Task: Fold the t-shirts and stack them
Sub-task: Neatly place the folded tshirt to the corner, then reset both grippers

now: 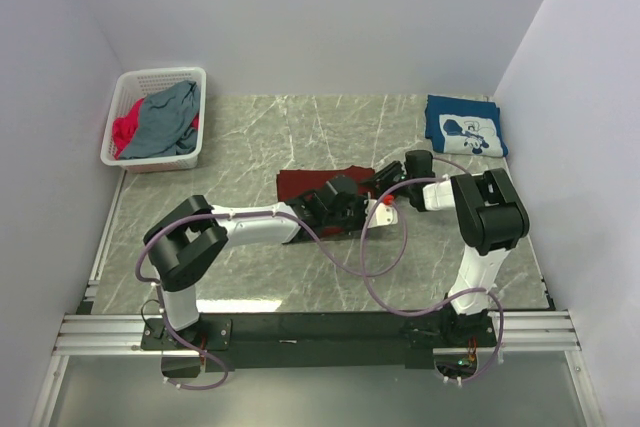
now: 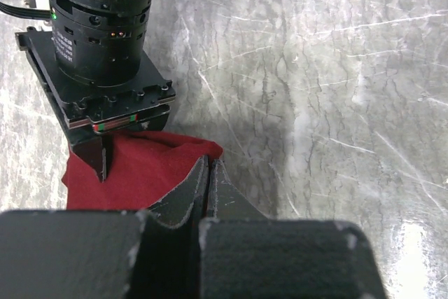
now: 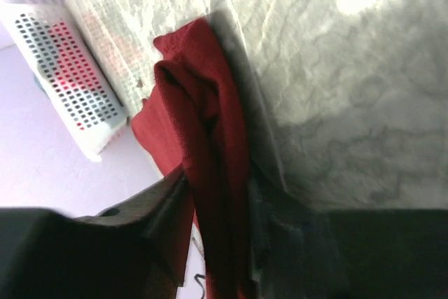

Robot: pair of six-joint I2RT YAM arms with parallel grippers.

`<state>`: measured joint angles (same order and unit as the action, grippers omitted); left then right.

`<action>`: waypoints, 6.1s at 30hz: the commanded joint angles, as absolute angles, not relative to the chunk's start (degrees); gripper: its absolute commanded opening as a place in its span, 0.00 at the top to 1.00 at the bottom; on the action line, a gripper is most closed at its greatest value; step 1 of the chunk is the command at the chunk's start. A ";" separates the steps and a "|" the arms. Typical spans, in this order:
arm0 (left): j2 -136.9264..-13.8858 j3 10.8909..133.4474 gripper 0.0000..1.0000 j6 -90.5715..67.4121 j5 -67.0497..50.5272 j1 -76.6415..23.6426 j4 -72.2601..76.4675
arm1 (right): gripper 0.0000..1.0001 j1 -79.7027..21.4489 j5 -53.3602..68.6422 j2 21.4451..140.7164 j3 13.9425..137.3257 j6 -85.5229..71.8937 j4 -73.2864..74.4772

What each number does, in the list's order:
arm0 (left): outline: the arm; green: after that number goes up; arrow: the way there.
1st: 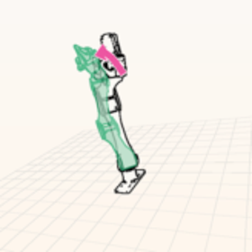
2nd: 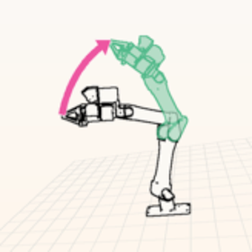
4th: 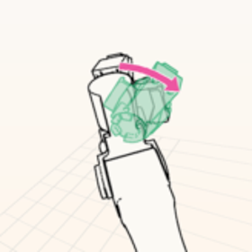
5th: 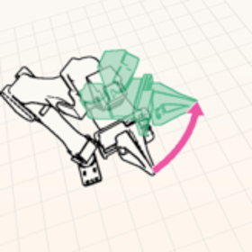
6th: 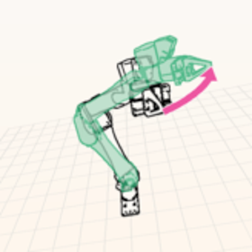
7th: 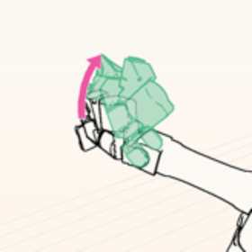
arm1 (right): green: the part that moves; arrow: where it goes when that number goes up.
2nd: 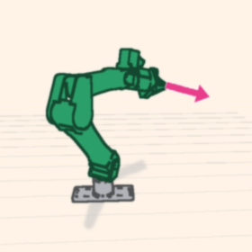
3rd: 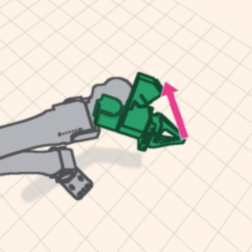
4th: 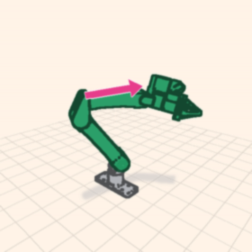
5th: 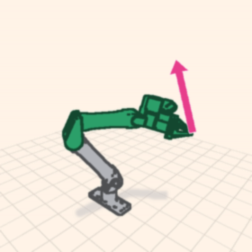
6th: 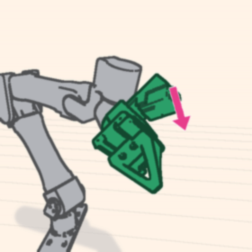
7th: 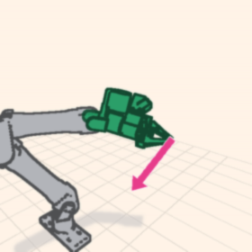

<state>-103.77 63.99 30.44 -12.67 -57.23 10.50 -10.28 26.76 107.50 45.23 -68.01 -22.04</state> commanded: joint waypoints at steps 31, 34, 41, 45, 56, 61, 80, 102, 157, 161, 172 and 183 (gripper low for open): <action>-72.17 50.28 0.01 18.99 -19.52 -34.45 -18.37 | 1.00 -2.47 9.15 112.93 90.68 -5.55 19.85; -69.44 48.61 0.01 15.91 -17.85 -34.45 -18.02 | 1.00 -1.15 7.13 115.66 97.45 -1.41 20.92; -64.87 44.74 0.01 12.04 -14.94 -34.45 -17.14 | 1.00 -0.26 3.08 117.95 107.83 8.86 21.27; -63.63 43.42 0.01 12.04 -14.42 -34.45 -16.88 | 1.00 -0.18 2.03 118.12 111.88 11.16 22.67; -61.00 42.28 0.01 12.48 -13.80 -34.45 -16.52 | 1.00 -0.18 -1.41 117.78 119.44 15.46 25.66; -60.38 41.84 0.01 12.74 -13.89 -34.45 -16.79 | 1.00 -0.26 -1.67 116.54 119.79 16.61 26.10; -59.24 41.75 0.01 13.36 -12.74 -34.45 -16.52 | 1.00 1.49 -1.58 113.47 123.66 18.37 29.09; -59.68 41.84 0.01 13.62 -13.10 -34.45 -16.96 | 1.00 3.34 -0.26 115.40 126.74 20.74 27.78; -65.92 47.11 0.01 8.44 -11.78 -34.19 -19.95 | 0.20 11.95 -8.09 126.31 117.52 30.77 3.77; -64.95 48.60 0.00 4.93 -15.11 -31.48 -22.14 | 0.20 10.37 -3.62 119.47 112.08 27.44 9.13; -75.49 65.47 0.01 -6.85 -25.03 -16.62 -35.59 | 0.17 5.63 7.45 92.24 101.62 13.72 29.87; -77.44 62.15 0.01 -2.99 -14.68 -12.92 -37.01 | 0.13 4.31 19.25 65.06 70.34 6.86 34.90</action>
